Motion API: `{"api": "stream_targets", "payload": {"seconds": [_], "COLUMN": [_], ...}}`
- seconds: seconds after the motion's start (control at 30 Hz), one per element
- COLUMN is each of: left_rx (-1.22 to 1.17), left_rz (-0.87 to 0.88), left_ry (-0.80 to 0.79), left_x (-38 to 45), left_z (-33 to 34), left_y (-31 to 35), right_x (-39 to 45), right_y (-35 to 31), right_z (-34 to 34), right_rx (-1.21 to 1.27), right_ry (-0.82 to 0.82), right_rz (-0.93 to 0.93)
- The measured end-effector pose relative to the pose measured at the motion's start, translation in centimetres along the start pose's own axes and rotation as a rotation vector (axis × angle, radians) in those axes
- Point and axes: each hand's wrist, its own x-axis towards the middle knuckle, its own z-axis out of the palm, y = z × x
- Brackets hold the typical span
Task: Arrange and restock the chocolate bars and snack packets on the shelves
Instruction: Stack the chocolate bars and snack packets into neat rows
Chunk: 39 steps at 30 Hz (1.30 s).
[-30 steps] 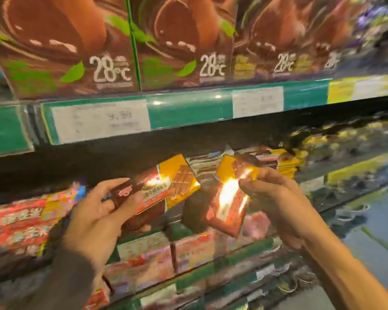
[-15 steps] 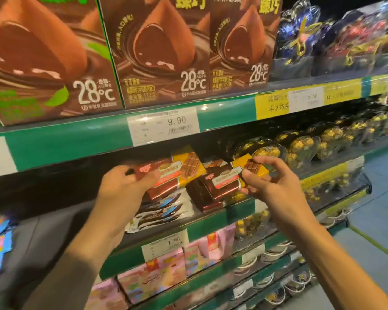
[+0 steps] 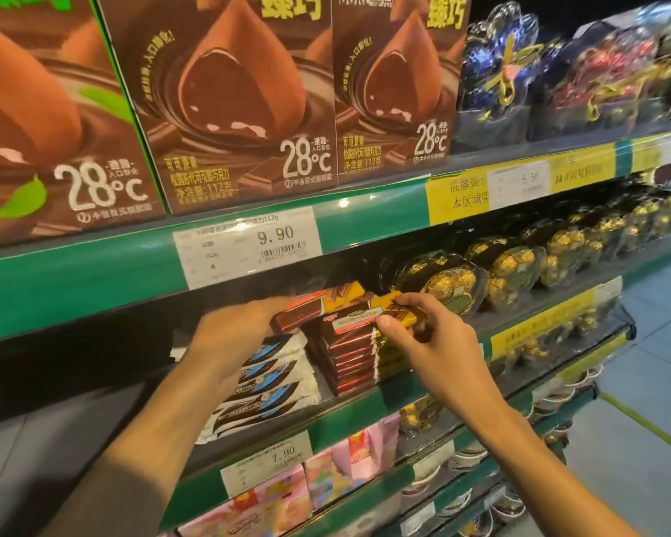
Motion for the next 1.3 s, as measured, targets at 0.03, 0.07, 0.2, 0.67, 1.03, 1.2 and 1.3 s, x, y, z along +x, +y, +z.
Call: {"api": "stream_targets", "payload": {"seconds": [0.03, 0.07, 0.2, 0.67, 1.03, 1.2, 1.3], "left_rx": [0.016, 0.034, 0.090, 0.669, 0.994, 1.001, 0.974], "left_rz": [-0.007, -0.010, 0.040, 0.355, 0.637, 0.647, 0.629], "left_ry": [-0.014, -0.027, -0.060, -0.161, -0.240, -0.285, -0.329], "left_x": [0.1, 0.2, 0.8, 0.8, 1.0, 2.0, 2.5], "left_z": [0.3, 0.5, 1.4, 4.1, 4.8, 4.8, 4.8], "left_y": [0.0, 0.0, -0.1, 0.3, -0.8, -1.8, -1.6], "right_x": [0.0, 0.1, 0.3, -0.7, -0.1, -0.3, -0.4], "right_y": [0.2, 0.4, 1.2, 2.8, 4.2, 4.6, 4.6], "right_z": [0.1, 0.3, 0.6, 0.6, 1.1, 1.6, 1.9], "right_rx": [-0.047, -0.099, -0.245, -0.219, -0.048, 0.068, 0.145], "right_ry": [-0.009, -0.014, 0.016, 0.170, 0.278, 0.294, 0.311], "right_rz": [-0.016, -0.042, -0.139, -0.178, -0.167, -0.144, -0.108]}}
